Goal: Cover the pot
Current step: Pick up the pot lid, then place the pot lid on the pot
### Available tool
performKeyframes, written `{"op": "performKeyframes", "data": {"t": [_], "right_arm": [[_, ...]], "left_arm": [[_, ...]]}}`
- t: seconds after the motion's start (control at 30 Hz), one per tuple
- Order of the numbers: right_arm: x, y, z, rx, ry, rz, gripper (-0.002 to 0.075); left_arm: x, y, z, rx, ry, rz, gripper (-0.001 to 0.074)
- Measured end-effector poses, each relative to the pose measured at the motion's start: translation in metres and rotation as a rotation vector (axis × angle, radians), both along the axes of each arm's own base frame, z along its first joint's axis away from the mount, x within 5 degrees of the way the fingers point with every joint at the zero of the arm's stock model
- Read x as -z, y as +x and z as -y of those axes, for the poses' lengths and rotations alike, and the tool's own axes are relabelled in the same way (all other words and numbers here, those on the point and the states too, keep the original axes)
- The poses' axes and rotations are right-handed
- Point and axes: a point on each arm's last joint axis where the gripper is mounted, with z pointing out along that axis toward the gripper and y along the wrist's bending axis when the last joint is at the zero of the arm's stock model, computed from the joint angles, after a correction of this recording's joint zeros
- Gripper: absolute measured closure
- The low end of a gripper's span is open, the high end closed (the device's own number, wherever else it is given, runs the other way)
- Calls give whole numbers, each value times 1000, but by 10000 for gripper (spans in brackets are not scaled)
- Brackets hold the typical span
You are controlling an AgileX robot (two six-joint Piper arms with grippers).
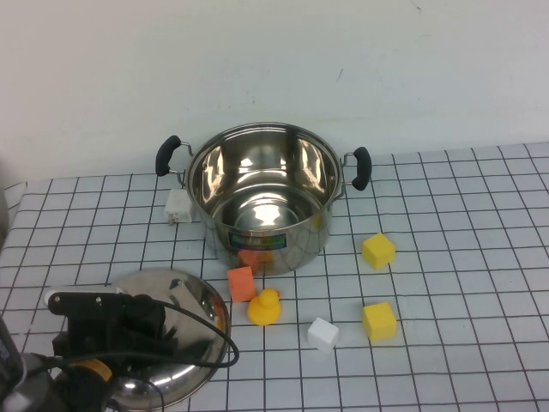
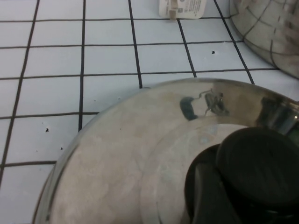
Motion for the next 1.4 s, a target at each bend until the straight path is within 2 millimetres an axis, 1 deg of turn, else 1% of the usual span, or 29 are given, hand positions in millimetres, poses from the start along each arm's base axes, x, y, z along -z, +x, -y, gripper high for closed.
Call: {"op": "performKeyframes", "data": {"t": [0.1, 0.2, 0.3, 0.47, 0.5, 0.57, 0.6, 0.67, 0.77, 0.87, 0.97, 1.03, 1.17, 1.3, 1.4], "right_arm": [[0, 0, 0, 0, 0, 0, 717], [0, 0, 0, 0, 0, 0, 717], [0, 0, 0, 0, 0, 0, 717], [0, 0, 0, 2, 0, 0, 717], [0, 0, 0, 2, 0, 0, 717], [0, 0, 0, 2, 0, 0, 717], [0, 0, 0, 2, 0, 0, 717], [0, 0, 0, 2, 0, 0, 717], [0, 0, 0, 2, 0, 0, 717], [0, 0, 0, 2, 0, 0, 717], [0, 0, 0, 2, 2, 0, 717], [0, 0, 0, 2, 2, 0, 717], [0, 0, 0, 2, 2, 0, 717], [0, 0, 0, 2, 2, 0, 717], [0, 0, 0, 2, 2, 0, 717]], "left_arm": [[-7, 1, 0, -11, -8, 2, 407], [-26, 3, -4, -60, -32, 54, 407], [-53, 4, -9, -118, -33, 150, 407], [-98, -4, -19, -166, 47, 305, 407], [-106, -5, -19, -166, 48, 331, 407], [-127, -6, -17, -145, 34, 402, 407], [-135, -5, -15, -125, 26, 408, 407], [-157, 4, -6, -57, 2, 402, 407], [-188, 27, 10, 52, -13, 377, 407], [-208, 50, 21, 103, -60, 373, 407], [-218, 72, 32, 151, -95, 387, 407], [-217, 88, 42, 189, -103, 379, 407], [-203, 118, 70, 280, -53, 310, 407], [-186, 140, 95, 333, -4, 249, 407], [-178, 156, 107, 359, 26, 238, 407]]}}
